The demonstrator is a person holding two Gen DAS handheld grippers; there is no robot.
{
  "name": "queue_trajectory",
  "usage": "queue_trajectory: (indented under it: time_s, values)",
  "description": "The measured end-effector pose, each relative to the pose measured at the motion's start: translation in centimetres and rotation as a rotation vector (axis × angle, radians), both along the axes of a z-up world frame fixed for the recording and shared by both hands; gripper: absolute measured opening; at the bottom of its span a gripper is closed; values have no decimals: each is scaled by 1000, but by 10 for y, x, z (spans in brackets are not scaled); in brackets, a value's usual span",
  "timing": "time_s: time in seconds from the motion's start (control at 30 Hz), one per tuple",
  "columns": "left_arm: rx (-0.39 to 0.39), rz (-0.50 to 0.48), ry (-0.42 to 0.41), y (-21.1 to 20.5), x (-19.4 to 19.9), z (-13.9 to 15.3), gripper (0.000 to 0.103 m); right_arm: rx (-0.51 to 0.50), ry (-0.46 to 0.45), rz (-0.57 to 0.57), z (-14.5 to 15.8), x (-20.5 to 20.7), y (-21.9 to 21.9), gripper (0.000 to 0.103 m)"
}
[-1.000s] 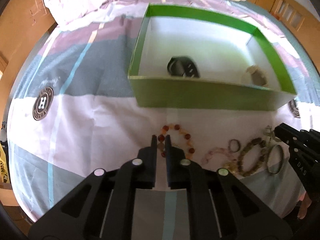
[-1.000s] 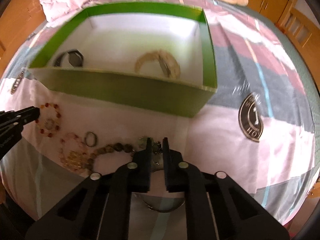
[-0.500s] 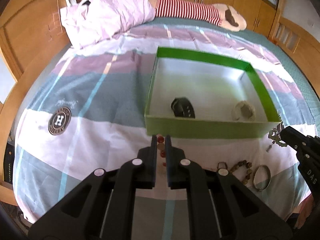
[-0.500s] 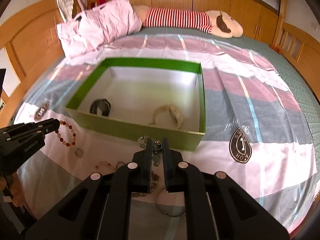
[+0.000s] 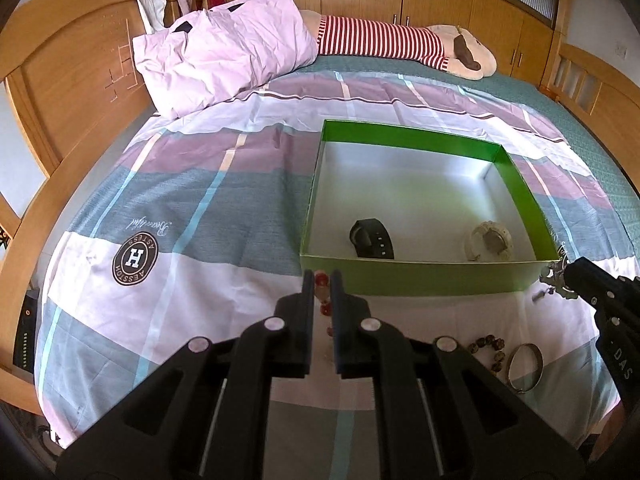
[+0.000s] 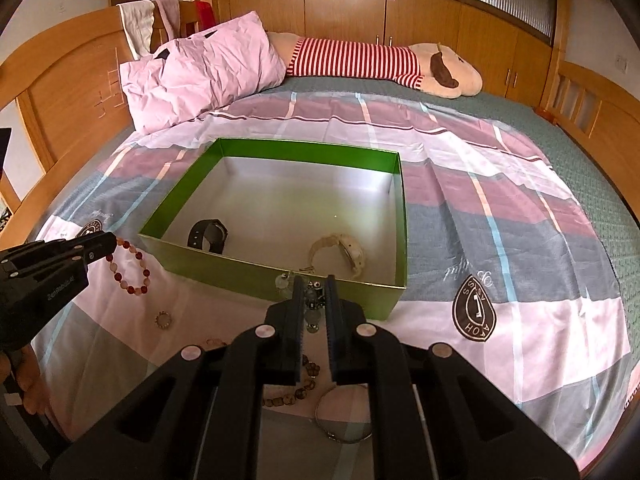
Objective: Organize jewelry
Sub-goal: 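Lift the red-orange bracelet with left tool while right lifts the green bracelet, then carry the red-orange bracelet with left tool while right carries the green piece toward the box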
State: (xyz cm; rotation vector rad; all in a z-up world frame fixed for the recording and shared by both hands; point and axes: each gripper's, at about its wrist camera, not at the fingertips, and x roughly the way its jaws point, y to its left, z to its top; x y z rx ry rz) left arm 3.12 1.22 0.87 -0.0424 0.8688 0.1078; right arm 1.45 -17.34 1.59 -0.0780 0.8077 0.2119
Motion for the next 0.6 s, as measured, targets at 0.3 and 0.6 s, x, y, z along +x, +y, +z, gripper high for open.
queue_trajectory:
  time_s: [0.3,0.6]
  values:
    - [10,-3,-5,-2,0,0,8,-7,15,12,-5,-1,4,9]
    - [27,-16,-54,-4,-4,8,8,0,9,18,-5,-1,5,9]
